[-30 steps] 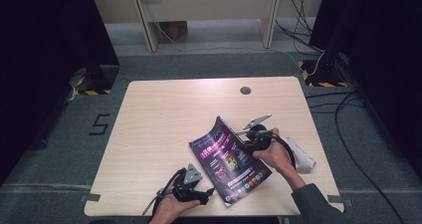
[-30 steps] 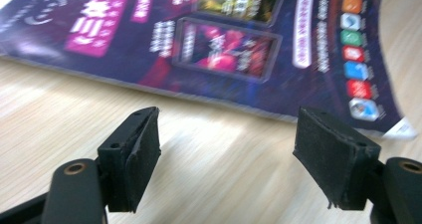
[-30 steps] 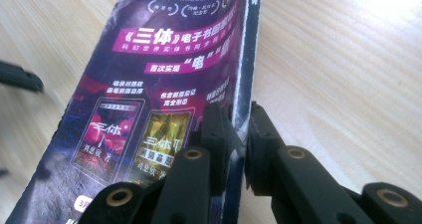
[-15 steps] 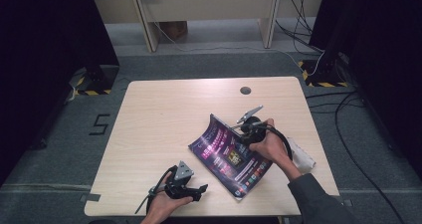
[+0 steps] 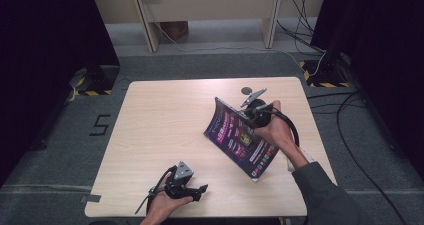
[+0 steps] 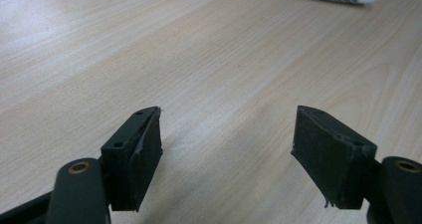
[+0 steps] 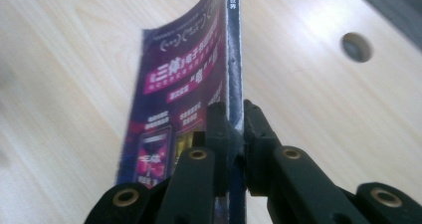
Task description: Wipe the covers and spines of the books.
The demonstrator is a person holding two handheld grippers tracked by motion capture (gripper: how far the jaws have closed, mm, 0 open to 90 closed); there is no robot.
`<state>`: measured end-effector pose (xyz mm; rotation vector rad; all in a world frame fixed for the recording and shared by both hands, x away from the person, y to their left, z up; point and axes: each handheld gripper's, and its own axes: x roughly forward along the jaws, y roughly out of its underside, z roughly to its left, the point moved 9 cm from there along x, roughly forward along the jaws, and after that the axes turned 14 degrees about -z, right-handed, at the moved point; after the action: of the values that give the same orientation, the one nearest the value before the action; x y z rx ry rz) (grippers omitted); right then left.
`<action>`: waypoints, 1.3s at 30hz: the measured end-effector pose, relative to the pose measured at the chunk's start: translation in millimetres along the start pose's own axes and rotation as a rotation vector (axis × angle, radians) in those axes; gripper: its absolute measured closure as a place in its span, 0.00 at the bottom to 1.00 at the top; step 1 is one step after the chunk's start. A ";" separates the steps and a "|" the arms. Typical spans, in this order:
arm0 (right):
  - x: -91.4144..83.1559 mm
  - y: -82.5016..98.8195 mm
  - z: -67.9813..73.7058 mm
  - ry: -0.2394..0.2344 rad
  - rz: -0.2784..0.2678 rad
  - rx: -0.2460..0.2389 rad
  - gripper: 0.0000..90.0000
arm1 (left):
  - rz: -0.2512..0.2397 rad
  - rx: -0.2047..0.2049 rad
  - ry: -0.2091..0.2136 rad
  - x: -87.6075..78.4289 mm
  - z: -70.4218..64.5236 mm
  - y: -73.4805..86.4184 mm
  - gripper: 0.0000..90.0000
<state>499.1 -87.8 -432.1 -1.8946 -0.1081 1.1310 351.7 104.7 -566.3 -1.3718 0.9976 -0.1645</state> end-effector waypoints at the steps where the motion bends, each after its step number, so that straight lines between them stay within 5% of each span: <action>1: -2.3 -3.2 -2.1 0.009 0.001 -0.011 0.94 | -0.001 0.000 0.002 0.5 -0.4 0.0 0.30; 12: -4.6 -21.1 -10.9 0.106 0.030 -0.073 0.94 | 0.008 0.001 0.008 2.0 -2.0 1.2 0.30; 23: -3.5 -22.6 34.0 -0.004 0.036 -0.156 0.94 | 0.006 -0.002 0.000 1.2 1.2 0.6 0.31; 39: 23.7 7.7 90.3 -0.190 0.087 -0.137 0.94 | -0.006 -0.009 -0.019 -3.7 10.0 -0.5 0.30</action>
<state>443.3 -22.4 -469.4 -1.9231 -0.2155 1.3935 356.4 114.2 -565.3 -1.3826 0.9799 -0.1516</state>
